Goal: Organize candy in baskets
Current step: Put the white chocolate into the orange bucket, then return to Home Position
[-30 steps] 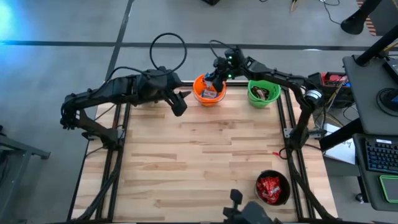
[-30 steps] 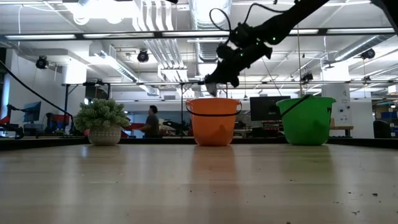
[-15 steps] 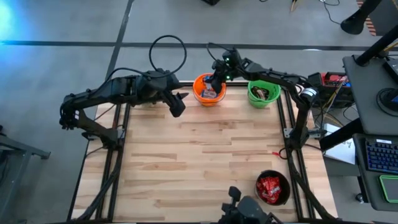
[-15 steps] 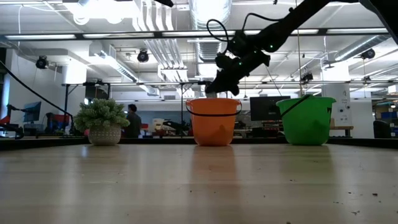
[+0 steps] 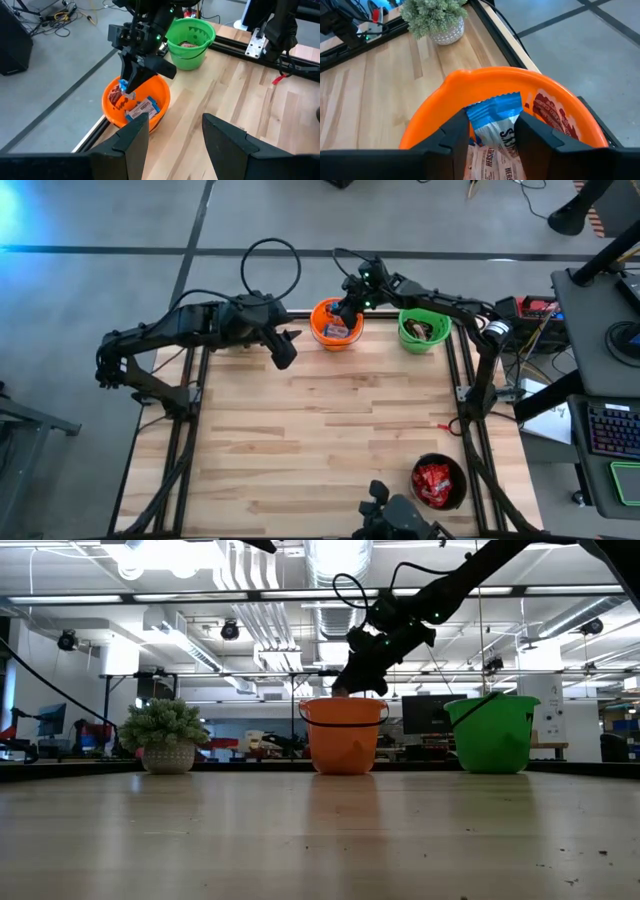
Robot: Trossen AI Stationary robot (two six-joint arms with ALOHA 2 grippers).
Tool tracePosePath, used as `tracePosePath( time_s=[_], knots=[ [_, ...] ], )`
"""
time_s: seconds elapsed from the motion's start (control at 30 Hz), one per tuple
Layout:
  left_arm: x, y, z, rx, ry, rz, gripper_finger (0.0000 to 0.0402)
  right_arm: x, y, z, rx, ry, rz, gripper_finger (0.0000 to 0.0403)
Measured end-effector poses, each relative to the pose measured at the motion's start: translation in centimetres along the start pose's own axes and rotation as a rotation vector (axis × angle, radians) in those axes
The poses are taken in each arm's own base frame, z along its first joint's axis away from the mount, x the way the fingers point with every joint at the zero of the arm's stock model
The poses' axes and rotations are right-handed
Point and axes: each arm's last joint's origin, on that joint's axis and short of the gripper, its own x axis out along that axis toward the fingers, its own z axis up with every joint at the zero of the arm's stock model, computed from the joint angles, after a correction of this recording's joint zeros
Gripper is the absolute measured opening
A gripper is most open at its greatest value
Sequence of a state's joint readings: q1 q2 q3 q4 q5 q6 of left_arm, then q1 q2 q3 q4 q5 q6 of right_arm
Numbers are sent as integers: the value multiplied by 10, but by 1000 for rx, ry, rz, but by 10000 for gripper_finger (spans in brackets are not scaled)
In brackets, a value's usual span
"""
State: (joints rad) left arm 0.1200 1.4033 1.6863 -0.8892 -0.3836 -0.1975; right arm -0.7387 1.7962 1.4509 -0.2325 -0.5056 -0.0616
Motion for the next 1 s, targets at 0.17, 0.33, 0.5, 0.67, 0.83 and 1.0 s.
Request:
tracePosePath(
  time_s=[0.17,0.33,0.5,0.67,0.83,1.0],
  knots=[
    [-6,3,-2,1,10,2,167,0,0,0,23,2,1,150],
    [-17,8,-4,-24,10,2,167,-1,1,-1,72,13,1,159],
    [-25,12,-6,-17,22,5,167,-2,2,-4,102,50,2,159],
    [-38,19,-16,-16,91,21,167,-13,11,4,107,22,7,159],
    [-53,27,-24,-13,97,22,167,-38,30,21,67,-46,34,139],
    [-73,35,-34,1,64,7,167,-66,47,35,86,-108,43,102]
  ],
)
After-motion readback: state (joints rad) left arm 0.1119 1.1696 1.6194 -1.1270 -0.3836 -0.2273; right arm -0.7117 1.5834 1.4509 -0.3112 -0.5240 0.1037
